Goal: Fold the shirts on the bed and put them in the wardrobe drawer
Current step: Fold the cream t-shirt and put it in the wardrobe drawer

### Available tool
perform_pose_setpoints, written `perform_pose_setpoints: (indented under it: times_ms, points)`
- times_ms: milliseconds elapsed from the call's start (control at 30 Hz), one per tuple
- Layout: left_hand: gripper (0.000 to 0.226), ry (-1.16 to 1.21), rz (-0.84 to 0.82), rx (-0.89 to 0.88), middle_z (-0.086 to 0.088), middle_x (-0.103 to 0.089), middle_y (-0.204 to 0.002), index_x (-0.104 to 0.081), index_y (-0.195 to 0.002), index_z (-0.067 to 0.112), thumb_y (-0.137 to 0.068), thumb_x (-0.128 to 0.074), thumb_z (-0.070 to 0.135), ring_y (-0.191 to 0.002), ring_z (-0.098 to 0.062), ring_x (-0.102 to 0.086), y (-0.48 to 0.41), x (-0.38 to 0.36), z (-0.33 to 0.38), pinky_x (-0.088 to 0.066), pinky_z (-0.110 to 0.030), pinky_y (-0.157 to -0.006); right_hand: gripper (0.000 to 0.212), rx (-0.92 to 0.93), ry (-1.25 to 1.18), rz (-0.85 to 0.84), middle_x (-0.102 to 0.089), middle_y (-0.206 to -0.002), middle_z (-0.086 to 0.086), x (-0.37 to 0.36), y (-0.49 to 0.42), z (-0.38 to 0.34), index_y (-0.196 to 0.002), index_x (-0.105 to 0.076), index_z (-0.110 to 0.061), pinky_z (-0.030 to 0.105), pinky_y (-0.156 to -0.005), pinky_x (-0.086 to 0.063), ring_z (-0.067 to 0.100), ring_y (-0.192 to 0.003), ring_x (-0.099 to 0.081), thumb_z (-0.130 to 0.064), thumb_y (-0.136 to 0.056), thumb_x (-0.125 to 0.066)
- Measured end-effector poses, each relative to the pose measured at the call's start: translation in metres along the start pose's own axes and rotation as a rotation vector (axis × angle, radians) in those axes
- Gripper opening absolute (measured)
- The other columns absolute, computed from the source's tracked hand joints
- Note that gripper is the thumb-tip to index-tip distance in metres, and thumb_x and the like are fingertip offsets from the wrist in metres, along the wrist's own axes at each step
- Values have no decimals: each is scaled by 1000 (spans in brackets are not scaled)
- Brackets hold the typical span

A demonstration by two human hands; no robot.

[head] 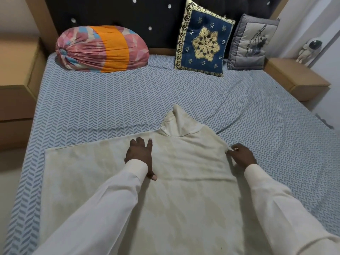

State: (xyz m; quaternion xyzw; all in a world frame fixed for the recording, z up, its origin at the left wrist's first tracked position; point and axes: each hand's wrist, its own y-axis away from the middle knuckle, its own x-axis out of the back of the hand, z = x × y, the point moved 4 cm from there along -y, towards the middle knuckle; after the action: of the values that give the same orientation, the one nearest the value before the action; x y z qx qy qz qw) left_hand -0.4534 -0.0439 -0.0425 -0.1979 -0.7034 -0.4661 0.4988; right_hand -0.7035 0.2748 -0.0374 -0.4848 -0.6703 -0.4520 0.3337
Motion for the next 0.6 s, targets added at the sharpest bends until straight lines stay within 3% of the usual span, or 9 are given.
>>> perform_pose_setpoints:
  times_ms: [100, 200, 300, 400, 500, 600]
  points:
    - [160, -8, -5, 7, -15, -14, -150, 11, -153, 25, -33, -80, 78, -131, -37, -22, -4, 0, 0, -56, -43, -81, 11, 55, -5, 3, -69, -100, 8, 4, -8, -8, -89, -64, -23, 33, -83, -46, 29, -96, -64, -29, -83, -71]
    - [161, -9, -8, 5, -14, -15, -150, 12, -153, 23, -32, -80, 77, -131, -38, -20, -6, -1, 0, -56, -43, -81, 11, -73, -116, 174, -68, -103, 12, 11, -19, 0, -84, -62, -19, 44, -97, -45, 33, -102, -61, -28, -78, -61]
    - [162, -35, -13, 5, -15, -16, -149, 12, -153, 21, -33, -79, 78, -130, -37, -21, -7, 0, 2, -57, -43, -78, 26, -137, -130, 239, -64, -116, 10, 4, -27, -27, -102, -64, -19, 52, -106, -31, 34, -116, -55, -31, -79, -57]
    - [162, -60, -19, 6, -14, -17, -149, 13, -153, 21, -32, -78, 79, -129, -37, -22, -8, 1, 2, -57, -41, -78, 39, 50, -44, 141, -61, -126, 11, -9, -34, -85, -119, -61, -23, 51, -106, -30, 35, -124, -50, -46, -88, -57]
    - [163, -56, -12, 15, -14, -17, -149, 14, -153, 21, -31, -78, 80, -129, -38, -21, -9, 1, 1, -56, -40, -80, 51, 234, 146, -38, -63, -111, 14, -32, -51, -122, -104, -61, -19, 45, -94, -45, 36, -111, -57, -62, -76, -64]
    - [160, -100, -21, 2, -16, -16, -151, 17, -152, 18, -40, -81, 76, -134, -36, -19, -9, 4, 3, -52, -37, -87, 37, 263, 105, -128, -66, -91, 8, -36, -52, -142, -96, -66, -13, 26, -72, -49, 29, -92, -64, -38, -73, -79]
